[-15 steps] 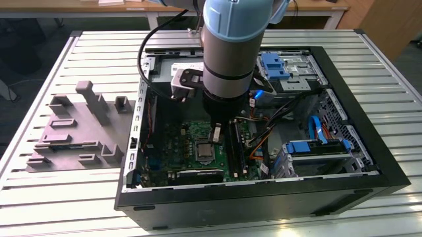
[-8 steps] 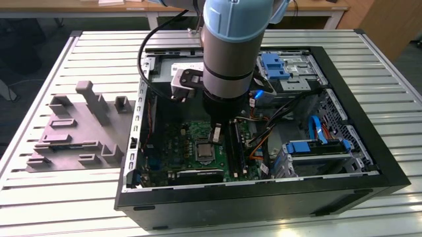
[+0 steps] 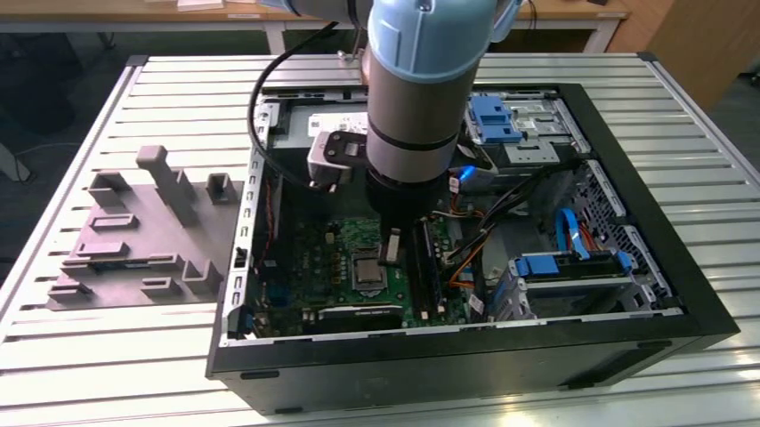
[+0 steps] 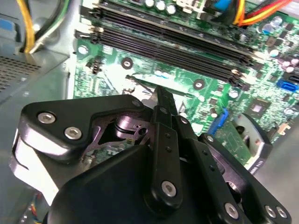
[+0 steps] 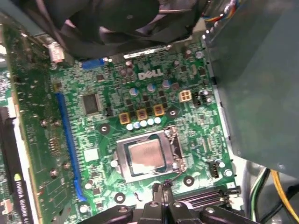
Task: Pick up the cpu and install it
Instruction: 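Install the first cpu locking lever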
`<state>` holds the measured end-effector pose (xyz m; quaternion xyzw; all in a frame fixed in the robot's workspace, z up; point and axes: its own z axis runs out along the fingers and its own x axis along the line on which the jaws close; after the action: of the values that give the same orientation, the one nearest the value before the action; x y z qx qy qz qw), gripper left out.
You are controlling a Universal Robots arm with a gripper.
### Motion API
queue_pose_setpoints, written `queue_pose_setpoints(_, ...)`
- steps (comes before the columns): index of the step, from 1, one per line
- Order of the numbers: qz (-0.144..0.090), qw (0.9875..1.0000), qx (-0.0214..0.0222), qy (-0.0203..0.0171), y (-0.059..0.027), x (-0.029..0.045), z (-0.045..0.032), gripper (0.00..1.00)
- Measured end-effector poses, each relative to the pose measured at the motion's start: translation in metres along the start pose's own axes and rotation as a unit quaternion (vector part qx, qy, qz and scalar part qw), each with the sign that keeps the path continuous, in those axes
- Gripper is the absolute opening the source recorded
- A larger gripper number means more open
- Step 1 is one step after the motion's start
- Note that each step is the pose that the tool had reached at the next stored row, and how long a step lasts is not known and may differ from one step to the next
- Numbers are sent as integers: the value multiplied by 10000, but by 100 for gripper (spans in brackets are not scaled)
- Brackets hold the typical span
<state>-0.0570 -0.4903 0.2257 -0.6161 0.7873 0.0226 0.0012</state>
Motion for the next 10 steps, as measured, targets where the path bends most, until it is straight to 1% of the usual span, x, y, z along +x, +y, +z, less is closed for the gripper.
queue_pose_setpoints(2, -5, 10000, 0, 0, -12, 49, 2, 11)
queue_pose_setpoints(4, -50, 10000, -1, 2, -15, 68, 10, 11)
queue_pose_setpoints(6, -196, 9998, -6, 7, -16, 69, 37, 11)
queue_pose_setpoints(8, -378, 9993, -11, 13, -17, 70, 69, 11)
queue_pose_setpoints(10, -465, 9989, -18, 17, -20, 77, 99, 11)
